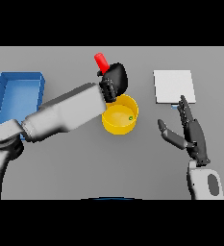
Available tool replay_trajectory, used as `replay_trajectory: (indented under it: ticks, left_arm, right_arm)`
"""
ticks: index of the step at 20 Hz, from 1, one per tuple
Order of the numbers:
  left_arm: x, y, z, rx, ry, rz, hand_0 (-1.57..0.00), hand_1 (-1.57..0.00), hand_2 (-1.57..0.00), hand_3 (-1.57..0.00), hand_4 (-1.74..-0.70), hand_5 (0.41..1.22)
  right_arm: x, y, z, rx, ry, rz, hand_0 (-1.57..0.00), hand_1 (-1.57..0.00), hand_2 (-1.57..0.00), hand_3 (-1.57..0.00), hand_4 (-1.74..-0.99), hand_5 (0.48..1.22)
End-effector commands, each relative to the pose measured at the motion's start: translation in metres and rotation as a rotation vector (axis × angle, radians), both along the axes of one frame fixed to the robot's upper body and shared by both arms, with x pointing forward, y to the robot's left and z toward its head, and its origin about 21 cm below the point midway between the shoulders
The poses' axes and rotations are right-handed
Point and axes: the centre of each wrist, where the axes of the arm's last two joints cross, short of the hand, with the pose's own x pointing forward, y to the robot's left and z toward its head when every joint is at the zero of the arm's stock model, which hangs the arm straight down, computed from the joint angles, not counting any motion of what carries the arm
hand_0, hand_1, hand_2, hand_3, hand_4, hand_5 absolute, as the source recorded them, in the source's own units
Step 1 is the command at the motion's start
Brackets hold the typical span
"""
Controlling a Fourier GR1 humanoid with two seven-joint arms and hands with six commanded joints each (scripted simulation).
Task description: Pick up the red beaker and tilt it to pour out 1 green nut into yellow bowl. Pick up the yellow bowl and place it on the metallic measuring scale.
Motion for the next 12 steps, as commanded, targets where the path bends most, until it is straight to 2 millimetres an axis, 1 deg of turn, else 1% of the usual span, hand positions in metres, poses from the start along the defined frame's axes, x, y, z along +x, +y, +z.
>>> replay_trajectory:
  ticks: [1,2,4,7,8,9,10,11,12]
  left_arm:
    - [0.000,-0.003,0.003,0.020,-0.014,-0.010,-1.57,-1.57,-1.57,-1.56,-1.74,1.221]
    - [0.001,-0.002,0.002,0.038,-0.020,-0.016,-1.57,-1.57,-1.57,-1.57,-1.74,1.221]
    - [0.002,-0.003,0.001,0.085,-0.039,-0.026,-1.57,-1.57,-1.57,-1.57,-1.74,1.221]
    - [0.003,-0.008,0.003,0.123,-0.059,-0.038,-1.57,-1.57,-1.57,-1.57,-1.74,1.221]
    - [0.002,-0.010,0.003,0.127,-0.064,-0.040,-1.57,-1.57,-1.57,-1.57,-1.74,1.221]
    - [0.002,-0.012,0.008,0.128,-0.069,-0.051,-1.57,-1.57,-1.57,-1.57,-1.74,1.221]
    - [0.004,-0.010,0.009,0.122,-0.082,-0.051,-1.57,-1.57,-1.57,-1.57,-1.74,1.221]
    - [0.006,-0.012,0.019,0.118,-0.101,-0.050,-1.57,-1.57,-1.57,-1.57,-1.74,1.221]
    - [0.009,-0.012,0.025,0.111,-0.111,-0.041,-1.57,-1.57,-1.57,-1.57,-1.74,1.189]
  right_arm:
    - [-0.002,-0.001,-0.002,-0.009,0.008,-0.005,0.00,0.00,0.00,0.00,-1.283,0.601]
    - [-0.002,0.003,-0.003,-0.014,-0.005,-0.002,0.00,0.00,0.00,0.00,-1.282,0.603]
    - [0.001,0.002,-0.003,-0.026,0.001,-0.010,0.00,0.00,0.00,0.00,-1.274,0.592]
    - [0.004,0.002,0.001,-0.033,0.003,-0.017,0.00,0.00,0.00,0.00,-1.258,0.587]
    - [0.001,0.003,0.000,-0.034,0.008,-0.019,0.00,0.00,0.00,0.00,-1.245,0.585]
    - [0.000,0.005,0.000,-0.035,0.012,-0.015,0.00,0.00,0.00,0.00,-1.238,0.584]
    - [0.001,0.002,0.000,-0.033,0.013,-0.013,0.00,0.00,0.00,0.00,-1.235,0.584]
    - [0.000,0.003,-0.003,-0.017,0.008,-0.011,0.00,0.00,0.00,0.00,-1.233,0.585]
    - [0.000,0.003,0.001,-0.020,-0.013,-0.008,0.00,0.00,0.00,0.00,-1.226,0.587]
